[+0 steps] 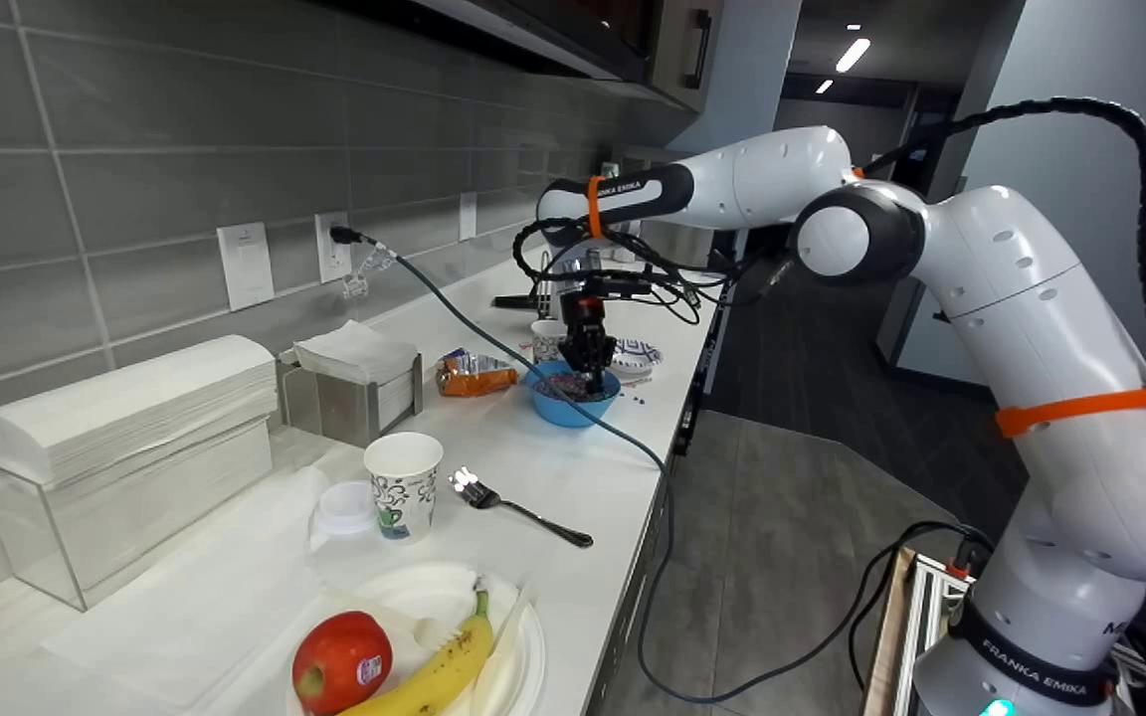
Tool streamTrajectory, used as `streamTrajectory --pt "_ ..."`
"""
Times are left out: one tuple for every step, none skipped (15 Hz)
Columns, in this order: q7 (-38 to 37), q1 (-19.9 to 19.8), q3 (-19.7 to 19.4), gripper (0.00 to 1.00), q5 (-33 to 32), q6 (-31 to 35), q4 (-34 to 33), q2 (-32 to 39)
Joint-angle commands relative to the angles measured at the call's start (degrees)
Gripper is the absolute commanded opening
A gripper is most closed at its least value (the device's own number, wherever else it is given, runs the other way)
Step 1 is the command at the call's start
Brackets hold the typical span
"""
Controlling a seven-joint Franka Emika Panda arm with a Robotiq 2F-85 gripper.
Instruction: Remove the spoon from the blue bowl
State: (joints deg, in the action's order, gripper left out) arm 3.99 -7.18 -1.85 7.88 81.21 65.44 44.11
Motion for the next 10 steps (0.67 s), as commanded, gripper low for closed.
streamTrajectory --pt "3.75 -2.12 1.8 0.03 2.03 -3.91 -3.59 1.8" --pt "4.59 -2.47 2.01 0.03 2.44 -4.28 -3.94 1.93" --pt "5.59 -2.98 2.33 0.03 3.09 -4.93 -4.29 2.02" --pt "6.67 -3.63 2.72 0.03 4.05 -5.39 -4.54 1.97" --pt "7.48 -4.18 2.98 0.03 4.93 -5.58 -4.79 1.98" --pt "8.65 -4.83 3.36 0.03 5.86 -6.18 -5.2 2.05" --pt "9.7 -5.51 3.72 0.03 6.85 -6.69 -5.72 2.27" --pt "10.74 -6.15 4.06 0.03 7.8 -7.72 -6.31 2.58" --pt "11.57 -6.74 4.32 0.03 8.66 -8.55 -6.81 2.82" --pt "12.54 -7.37 4.66 0.03 9.57 -9.72 -7.44 3.12"
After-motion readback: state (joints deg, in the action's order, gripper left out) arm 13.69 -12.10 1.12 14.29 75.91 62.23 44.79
